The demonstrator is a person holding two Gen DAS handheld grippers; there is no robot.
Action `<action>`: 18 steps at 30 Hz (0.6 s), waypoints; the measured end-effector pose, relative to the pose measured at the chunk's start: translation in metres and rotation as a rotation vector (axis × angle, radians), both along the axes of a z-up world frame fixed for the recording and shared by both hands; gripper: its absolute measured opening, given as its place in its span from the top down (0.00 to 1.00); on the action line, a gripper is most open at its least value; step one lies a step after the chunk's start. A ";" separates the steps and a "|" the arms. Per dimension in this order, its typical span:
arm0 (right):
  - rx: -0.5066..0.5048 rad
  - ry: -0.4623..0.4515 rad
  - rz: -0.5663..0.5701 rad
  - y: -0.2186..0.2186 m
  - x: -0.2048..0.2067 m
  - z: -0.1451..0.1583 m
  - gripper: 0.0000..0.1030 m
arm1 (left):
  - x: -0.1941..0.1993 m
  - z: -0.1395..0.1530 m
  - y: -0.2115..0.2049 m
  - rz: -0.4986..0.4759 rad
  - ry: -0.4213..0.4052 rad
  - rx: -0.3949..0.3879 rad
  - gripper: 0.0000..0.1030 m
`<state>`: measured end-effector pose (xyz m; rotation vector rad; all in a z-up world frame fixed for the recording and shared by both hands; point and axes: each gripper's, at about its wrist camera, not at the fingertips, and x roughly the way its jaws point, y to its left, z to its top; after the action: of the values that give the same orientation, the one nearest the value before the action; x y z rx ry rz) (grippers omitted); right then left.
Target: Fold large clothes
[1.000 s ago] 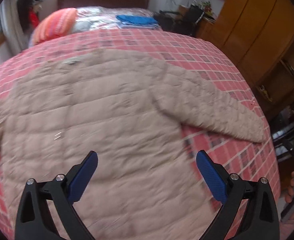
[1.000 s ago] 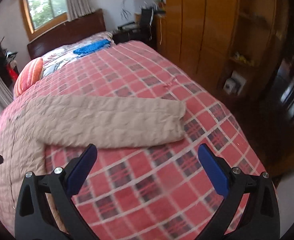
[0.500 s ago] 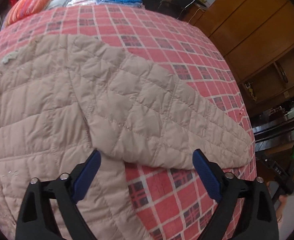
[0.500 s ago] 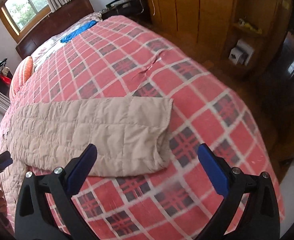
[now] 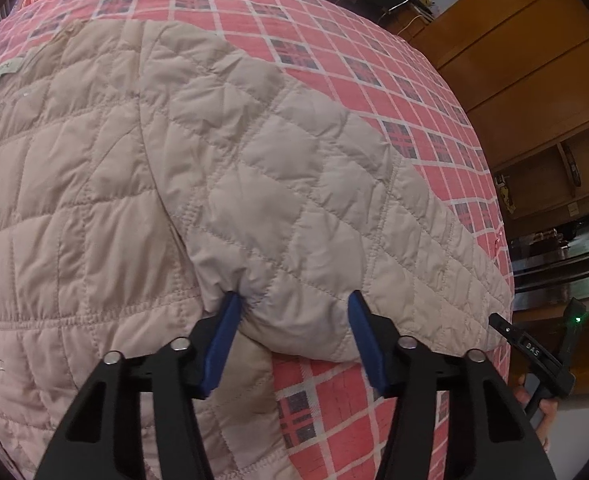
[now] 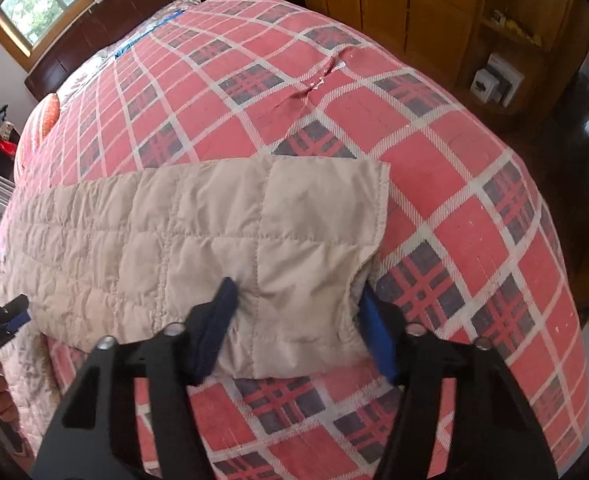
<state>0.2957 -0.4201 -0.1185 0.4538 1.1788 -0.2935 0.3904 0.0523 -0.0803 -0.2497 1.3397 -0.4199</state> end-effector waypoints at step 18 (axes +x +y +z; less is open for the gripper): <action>0.003 0.003 -0.043 0.027 0.003 0.013 0.94 | -0.006 -0.007 0.021 0.003 -0.021 -0.014 0.86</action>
<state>0.2983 -0.3930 -0.1055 0.4822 1.1732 -0.3297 0.3848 0.0734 -0.0878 -0.2586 1.3165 -0.4280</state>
